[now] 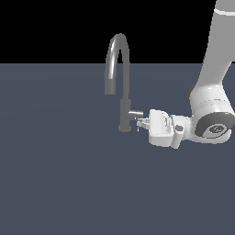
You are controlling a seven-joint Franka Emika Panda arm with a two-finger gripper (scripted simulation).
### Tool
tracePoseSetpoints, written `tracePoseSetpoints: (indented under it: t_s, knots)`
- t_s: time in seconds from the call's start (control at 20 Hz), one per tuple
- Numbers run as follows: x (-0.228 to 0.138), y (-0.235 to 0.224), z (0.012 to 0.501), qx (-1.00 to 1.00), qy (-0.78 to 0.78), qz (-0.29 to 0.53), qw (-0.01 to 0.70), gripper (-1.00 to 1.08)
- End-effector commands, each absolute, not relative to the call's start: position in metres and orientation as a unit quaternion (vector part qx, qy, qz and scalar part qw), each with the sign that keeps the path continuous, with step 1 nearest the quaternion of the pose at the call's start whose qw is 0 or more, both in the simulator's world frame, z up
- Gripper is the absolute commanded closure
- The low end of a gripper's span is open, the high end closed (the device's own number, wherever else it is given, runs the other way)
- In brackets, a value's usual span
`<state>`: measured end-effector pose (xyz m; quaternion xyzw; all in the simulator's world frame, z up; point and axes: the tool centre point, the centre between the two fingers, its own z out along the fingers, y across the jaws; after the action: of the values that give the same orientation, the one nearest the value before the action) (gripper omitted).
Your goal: Turn on the faucet by rotating a designated handle.
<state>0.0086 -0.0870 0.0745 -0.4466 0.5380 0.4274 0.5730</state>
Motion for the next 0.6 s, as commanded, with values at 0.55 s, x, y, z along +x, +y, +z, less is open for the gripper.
tracePoseSetpoints:
  t_s: [0.55]
  knots:
    - [0.026, -0.089, 0.030, -0.436, 0.555, 0.432, 0.561, 1.08]
